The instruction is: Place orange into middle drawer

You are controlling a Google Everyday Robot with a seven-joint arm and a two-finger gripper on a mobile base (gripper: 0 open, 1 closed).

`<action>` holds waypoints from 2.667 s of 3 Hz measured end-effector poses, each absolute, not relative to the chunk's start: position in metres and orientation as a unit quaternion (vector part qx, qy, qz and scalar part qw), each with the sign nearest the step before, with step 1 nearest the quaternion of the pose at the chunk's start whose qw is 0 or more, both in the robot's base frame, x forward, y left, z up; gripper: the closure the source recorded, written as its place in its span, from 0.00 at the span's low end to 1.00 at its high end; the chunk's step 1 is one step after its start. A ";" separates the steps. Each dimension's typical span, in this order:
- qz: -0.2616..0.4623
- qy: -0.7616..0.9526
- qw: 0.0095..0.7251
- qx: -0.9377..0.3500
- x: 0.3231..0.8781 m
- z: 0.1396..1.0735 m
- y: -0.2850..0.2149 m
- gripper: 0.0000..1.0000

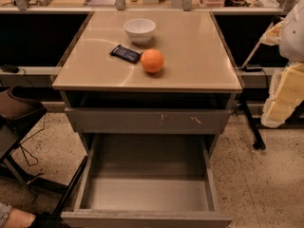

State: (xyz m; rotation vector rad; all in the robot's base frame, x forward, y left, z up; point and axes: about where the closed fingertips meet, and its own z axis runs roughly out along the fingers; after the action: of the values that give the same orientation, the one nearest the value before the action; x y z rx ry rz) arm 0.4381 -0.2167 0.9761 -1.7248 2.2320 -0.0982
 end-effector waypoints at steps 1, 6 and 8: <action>-0.039 0.778 0.165 -0.605 0.445 0.981 -0.214 0.00; 0.065 0.720 0.294 -0.626 0.612 0.975 -0.139 0.00; 0.127 0.708 0.327 -0.613 0.710 0.952 -0.088 0.00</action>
Offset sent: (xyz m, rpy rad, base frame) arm 0.1128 0.0400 0.0254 0.1172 -0.1138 0.0915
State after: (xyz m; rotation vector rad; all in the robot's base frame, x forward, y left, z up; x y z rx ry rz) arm 0.7103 -0.0878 0.9523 -1.6045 1.8546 0.3332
